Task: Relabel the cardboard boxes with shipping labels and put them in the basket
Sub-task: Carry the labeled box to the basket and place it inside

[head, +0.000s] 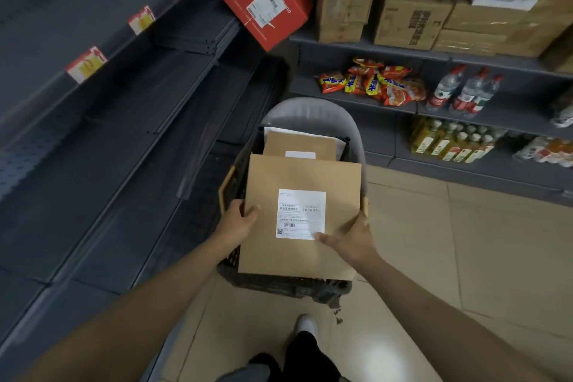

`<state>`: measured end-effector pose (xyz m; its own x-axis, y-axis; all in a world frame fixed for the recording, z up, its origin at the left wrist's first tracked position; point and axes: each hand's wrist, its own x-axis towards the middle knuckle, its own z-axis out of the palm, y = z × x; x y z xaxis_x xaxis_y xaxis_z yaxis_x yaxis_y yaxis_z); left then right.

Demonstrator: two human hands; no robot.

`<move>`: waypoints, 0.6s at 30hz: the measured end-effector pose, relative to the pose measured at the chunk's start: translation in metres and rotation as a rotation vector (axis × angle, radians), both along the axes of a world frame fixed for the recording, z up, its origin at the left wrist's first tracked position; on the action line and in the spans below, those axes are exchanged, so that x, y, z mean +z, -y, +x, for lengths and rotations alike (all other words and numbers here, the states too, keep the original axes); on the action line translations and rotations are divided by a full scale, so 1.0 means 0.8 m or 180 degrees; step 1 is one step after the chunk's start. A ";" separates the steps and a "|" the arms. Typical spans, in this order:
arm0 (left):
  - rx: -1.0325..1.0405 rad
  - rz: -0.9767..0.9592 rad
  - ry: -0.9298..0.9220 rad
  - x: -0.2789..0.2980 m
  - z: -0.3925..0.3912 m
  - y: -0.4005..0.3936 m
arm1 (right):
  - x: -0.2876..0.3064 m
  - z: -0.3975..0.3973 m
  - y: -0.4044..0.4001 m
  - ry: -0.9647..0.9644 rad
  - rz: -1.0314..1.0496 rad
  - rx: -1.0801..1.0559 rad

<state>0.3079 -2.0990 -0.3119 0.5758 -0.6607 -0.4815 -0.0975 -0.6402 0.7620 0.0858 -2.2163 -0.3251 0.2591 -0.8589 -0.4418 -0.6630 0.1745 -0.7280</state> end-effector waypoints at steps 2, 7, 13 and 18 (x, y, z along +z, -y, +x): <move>0.0073 -0.0041 -0.0103 -0.011 0.005 0.005 | -0.008 0.003 0.008 -0.0054 -0.0043 -0.0010; 0.0014 -0.0073 -0.0306 -0.033 0.027 0.012 | -0.023 0.011 0.013 -0.0195 -0.0195 -0.0151; -0.0183 -0.0370 -0.0565 -0.043 0.052 0.014 | -0.038 0.003 -0.010 -0.0180 -0.0283 -0.0307; -0.0609 -0.0052 -0.0416 -0.051 0.066 -0.001 | -0.052 -0.005 -0.025 -0.0452 -0.0298 -0.0203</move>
<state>0.3609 -2.0986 -0.3526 0.3726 -0.7602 -0.5322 -0.1157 -0.6071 0.7861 0.0817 -2.1961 -0.3669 0.1433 -0.9107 -0.3875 -0.7501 0.1555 -0.6428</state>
